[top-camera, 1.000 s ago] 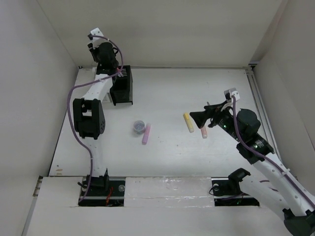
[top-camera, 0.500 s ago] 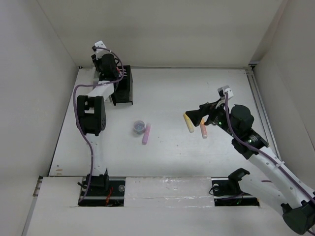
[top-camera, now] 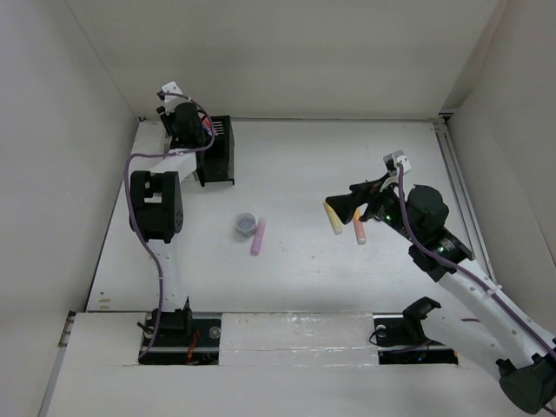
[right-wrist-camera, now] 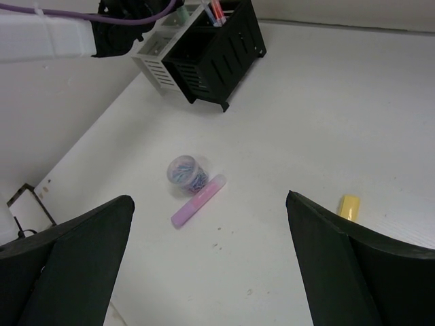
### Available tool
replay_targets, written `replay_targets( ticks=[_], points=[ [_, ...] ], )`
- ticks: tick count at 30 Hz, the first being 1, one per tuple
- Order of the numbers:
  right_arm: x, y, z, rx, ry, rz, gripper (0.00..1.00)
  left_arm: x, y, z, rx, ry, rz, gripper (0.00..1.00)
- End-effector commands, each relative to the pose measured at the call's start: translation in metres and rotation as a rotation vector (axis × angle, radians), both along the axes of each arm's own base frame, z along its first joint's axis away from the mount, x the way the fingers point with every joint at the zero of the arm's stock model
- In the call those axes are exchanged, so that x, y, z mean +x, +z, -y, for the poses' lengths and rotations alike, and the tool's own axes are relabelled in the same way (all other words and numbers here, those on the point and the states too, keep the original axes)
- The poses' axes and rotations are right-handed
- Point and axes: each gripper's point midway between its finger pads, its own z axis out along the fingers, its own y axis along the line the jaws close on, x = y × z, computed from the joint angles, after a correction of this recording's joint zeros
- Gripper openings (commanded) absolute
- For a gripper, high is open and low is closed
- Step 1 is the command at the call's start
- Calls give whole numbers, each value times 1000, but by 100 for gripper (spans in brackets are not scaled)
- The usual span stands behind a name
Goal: Sort the stationery into containers
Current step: Place the pen in the storage box, then pick up the pen from the center of the board.
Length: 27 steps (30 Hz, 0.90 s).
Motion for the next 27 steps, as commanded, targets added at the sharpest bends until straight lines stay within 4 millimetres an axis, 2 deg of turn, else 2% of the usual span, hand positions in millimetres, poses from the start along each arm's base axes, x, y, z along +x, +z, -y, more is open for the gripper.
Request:
replay_targets(
  ticks=[1, 3, 4, 7, 11, 14, 15, 16, 17, 19, 20, 21, 22, 23, 24, 25, 26, 27],
  points=[
    [-9, 41, -6, 77, 36, 97, 100, -12, 91, 13, -23, -46, 194, 36],
    [-9, 41, -6, 77, 36, 97, 100, -16, 97, 19, -25, -57, 202, 49],
    [-11, 43, -5, 81, 36, 105, 100, -19, 108, 24, -19, -66, 216, 53],
    [-15, 47, -6, 87, 47, 114, 100, -26, 125, 27, -22, -63, 247, 64],
    [-17, 48, -4, 99, 38, 116, 100, -34, 138, 23, -23, -42, 248, 72],
    [-20, 52, -6, 104, 47, 123, 100, -47, 161, 28, -29, -14, 268, 93],
    [-20, 50, -5, 100, 47, 115, 100, -49, 175, 39, -30, -35, 249, 100],
    [-23, 53, -3, 92, 47, 120, 100, -52, 189, 45, -21, -47, 232, 100],
    [-20, 59, 3, 98, 7, 129, 100, -54, 205, 60, -14, -75, 160, 100],
    [-15, 60, 11, 76, -44, 127, 100, -56, 215, 82, -2, -123, 68, 100],
    [-12, 53, 19, 49, -92, 89, 100, -60, 217, 91, -18, -126, 41, 100],
    [-12, 63, 24, 38, -115, 105, 100, -66, 218, 100, -33, -141, 8, 100],
    [-9, 62, 27, 14, -133, 94, 100, -82, 215, 116, -42, -187, -77, 100],
    [-10, 64, 31, -3, -143, 92, 100, -90, 211, 135, -79, -281, -112, 100],
    [-11, 57, 32, -38, -142, 63, 100, -101, 201, 144, -117, -325, -150, 100],
    [-13, 65, 34, -43, -141, 75, 100, -126, 215, 155, -212, -379, -112, 100],
    [-15, 66, 34, -57, -131, 78, 100, -141, 172, 163, -258, -417, -218, 100],
    [-17, 63, 32, -63, -114, 69, 100, -154, 159, 183, -332, -525, -240, 100]
  ],
)
